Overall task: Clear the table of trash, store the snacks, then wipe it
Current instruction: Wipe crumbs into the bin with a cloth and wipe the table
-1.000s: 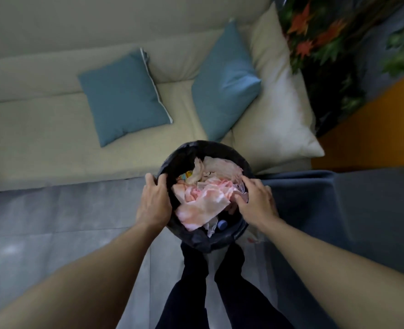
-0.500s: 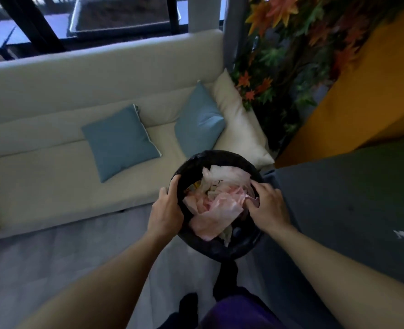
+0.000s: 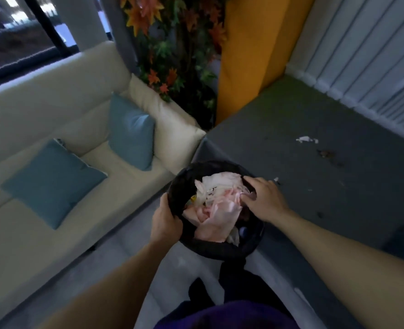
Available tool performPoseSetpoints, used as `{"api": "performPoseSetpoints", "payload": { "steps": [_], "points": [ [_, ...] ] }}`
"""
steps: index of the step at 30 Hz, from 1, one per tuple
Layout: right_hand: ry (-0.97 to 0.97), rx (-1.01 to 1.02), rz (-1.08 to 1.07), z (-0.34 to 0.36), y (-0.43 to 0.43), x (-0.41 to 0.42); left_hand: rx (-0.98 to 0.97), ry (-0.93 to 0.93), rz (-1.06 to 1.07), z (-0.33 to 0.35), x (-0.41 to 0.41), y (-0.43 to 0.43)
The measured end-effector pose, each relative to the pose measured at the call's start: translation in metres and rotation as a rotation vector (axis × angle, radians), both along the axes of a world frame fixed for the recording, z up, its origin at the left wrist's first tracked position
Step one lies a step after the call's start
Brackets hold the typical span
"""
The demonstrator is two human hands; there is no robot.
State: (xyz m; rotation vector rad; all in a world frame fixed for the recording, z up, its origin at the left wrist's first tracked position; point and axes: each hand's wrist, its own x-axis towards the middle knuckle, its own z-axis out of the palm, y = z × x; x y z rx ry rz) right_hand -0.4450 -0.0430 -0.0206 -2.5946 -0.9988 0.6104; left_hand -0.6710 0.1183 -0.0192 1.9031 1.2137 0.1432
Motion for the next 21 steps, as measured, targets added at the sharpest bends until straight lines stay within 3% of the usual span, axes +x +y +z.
{"api": "performPoseSetpoints", "payload": {
  "steps": [4,9,21],
  "points": [
    [0.035,-0.011,-0.074,-0.007,-0.046,-0.003,-0.090,0.120,-0.091,-0.010,0.012,-0.032],
    [0.054,-0.028,-0.145,-0.018,-0.094,0.002,0.008,0.122,-0.299,-0.018,0.021,-0.079],
    [-0.032,0.076,-0.159,-0.029,-0.176,0.053,-0.089,0.350,-0.119,-0.030,0.039,-0.157]
  ]
}}
